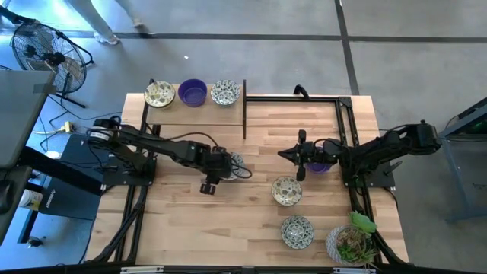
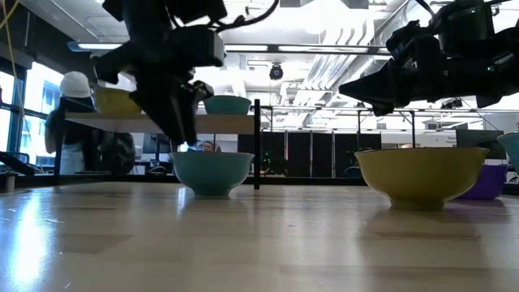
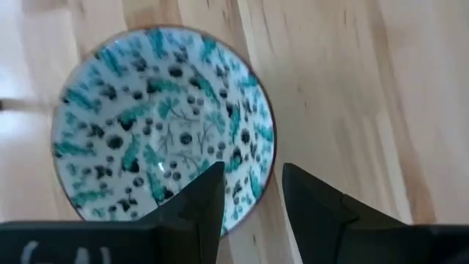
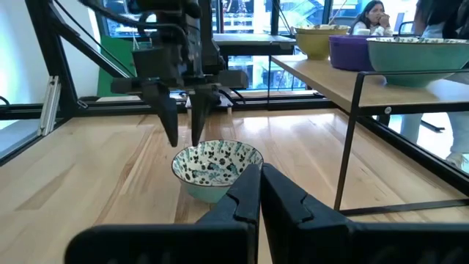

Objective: Pick & Place Mini bowls
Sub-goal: Stack the top blue and white patterned bowl on the blue and white patterned bowl on the shelf

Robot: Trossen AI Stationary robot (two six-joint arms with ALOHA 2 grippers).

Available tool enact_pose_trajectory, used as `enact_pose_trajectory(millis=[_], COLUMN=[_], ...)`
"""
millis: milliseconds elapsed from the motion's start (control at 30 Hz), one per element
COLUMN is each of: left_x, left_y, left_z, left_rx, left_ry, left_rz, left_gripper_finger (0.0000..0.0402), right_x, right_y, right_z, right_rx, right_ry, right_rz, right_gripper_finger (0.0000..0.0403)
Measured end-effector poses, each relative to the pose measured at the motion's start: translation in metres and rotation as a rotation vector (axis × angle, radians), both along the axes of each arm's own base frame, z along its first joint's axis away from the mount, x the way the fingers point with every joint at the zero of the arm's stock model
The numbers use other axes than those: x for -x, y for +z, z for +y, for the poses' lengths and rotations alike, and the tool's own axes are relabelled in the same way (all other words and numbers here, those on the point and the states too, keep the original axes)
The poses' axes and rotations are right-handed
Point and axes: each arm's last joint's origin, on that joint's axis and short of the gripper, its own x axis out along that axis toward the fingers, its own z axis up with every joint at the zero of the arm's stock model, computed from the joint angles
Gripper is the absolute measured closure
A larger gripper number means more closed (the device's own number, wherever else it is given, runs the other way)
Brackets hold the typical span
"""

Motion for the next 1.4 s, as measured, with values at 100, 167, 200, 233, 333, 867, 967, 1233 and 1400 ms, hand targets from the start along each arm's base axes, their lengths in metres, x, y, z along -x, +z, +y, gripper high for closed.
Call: enact_pose_trajectory(millis=[100, 167, 200, 233, 333, 867, 967, 1233, 1400], left_x=[-0.005, -0.003, -0.005, -0.008, -0.008, -0.011, -0.011, -0.010, -0.011], left_y=[0.000, -0.002, -0.002, -0.004, -0.008, -0.011, -0.012, -0.012, -0.011], left_z=[-0.002, -0.003, -0.003, -0.004, -0.003, -0.005, -0.004, -0.004, -0.004], left_rx=[0.029, 0.030, 0.026, 0.018, 0.002, -0.064, -0.085, -0.095, -0.096], left_ry=[0.018, 0.020, 0.026, 0.035, 0.063, 0.053, 0.058, 0.043, 0.045], left_rz=[-0.032, -0.016, -0.026, -0.037, -0.019, -0.019, -0.018, -0.017, -0.029], left_gripper_finger=[0.0268, 0.0268, 0.0268, 0.0268, 0.0268, 0.0268, 0.0268, 0.0268, 0.0268], right_x=[0.000, 0.000, 0.000, 0.000, 0.000, 0.000, 0.000, 0.000, 0.000], right_y=[0.000, 0.000, 0.000, 0.000, 0.000, 0.000, 0.000, 0.000, 0.000], right_z=[0.000, 0.000, 0.000, 0.000, 0.000, 0.000, 0.000, 0.000, 0.000], right_rx=[0.000, 0.000, 0.000, 0.000, 0.000, 0.000, 0.000, 0.000, 0.000], right_ry=[0.000, 0.000, 0.000, 0.000, 0.000, 0.001, 0.002, 0.002, 0.002], right_rz=[0.000, 0.000, 0.001, 0.000, 0.002, 0.001, 0.002, 0.003, 0.003], right_gripper_finger=[0.0402, 0.0401, 0.0401, 0.0402, 0.0402, 0.0401, 0.0402, 0.0402, 0.0400])
